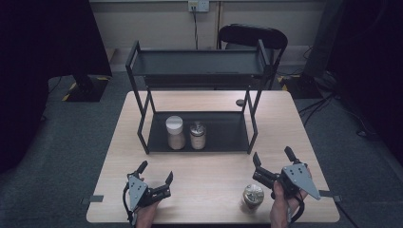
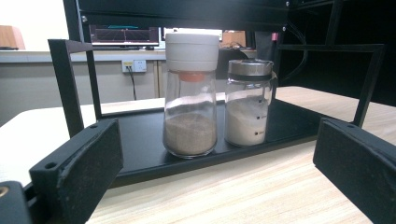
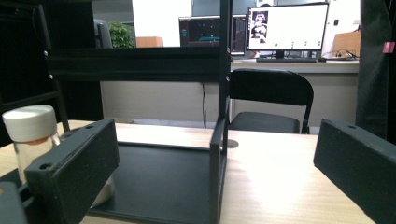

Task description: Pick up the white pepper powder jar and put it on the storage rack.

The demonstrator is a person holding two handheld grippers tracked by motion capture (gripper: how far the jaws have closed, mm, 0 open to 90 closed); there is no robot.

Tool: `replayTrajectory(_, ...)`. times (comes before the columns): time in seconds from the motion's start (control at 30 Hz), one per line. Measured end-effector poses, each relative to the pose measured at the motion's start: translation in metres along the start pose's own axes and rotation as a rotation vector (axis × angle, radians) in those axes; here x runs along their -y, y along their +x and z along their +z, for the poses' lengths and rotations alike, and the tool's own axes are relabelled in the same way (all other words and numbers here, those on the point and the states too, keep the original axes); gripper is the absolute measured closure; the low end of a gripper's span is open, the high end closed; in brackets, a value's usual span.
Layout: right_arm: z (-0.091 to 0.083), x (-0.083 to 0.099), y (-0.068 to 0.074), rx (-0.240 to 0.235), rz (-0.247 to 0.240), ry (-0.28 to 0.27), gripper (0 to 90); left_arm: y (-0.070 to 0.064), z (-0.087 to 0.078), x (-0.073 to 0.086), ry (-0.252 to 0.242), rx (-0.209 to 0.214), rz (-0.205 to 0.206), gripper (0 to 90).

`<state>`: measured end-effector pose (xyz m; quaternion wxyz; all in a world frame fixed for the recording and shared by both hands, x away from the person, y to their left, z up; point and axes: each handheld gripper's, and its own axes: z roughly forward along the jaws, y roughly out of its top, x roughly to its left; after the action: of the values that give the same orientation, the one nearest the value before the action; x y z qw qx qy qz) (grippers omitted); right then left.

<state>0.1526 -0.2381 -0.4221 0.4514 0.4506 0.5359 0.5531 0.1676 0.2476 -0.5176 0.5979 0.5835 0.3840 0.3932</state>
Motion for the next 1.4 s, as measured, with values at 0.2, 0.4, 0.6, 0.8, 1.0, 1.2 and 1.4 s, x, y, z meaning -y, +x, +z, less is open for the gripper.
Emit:
replayTrajectory(0.2,0.002,0.011,-0.004,0.021,0.007,0.018,0.0,0.0,0.0,0.0,0.0,0.001,0.0,0.7)
replayTrajectory(0.4,0.005,0.022,-0.007,0.039,0.017,0.027,0.0,0.0,0.0,0.0,0.0,0.001,0.0,0.7)
replayTrajectory(0.6,0.006,0.033,-0.009,0.061,0.024,0.033,0.3,0.0,0.0,0.0,0.0,0.001,0.0,0.7)
replayTrajectory(0.8,0.007,0.043,-0.008,0.083,0.01,0.046,0.5,0.0,0.0,0.0,0.0,0.0,-0.001,0.7)
replayTrajectory(1.0,0.008,0.053,-0.009,0.097,0.003,0.056,0.5,0.0,0.0,0.0,0.0,0.0,-0.001,0.7)
replayTrajectory(1.2,0.007,0.063,-0.01,0.104,-0.004,0.053,0.5,0.0,-0.001,0.0,0.0,-0.001,-0.001,0.7)
replayTrajectory(1.4,0.007,0.072,-0.011,0.106,-0.001,0.06,0.5,0.0,-0.001,0.0,0.0,-0.001,-0.001,0.6)
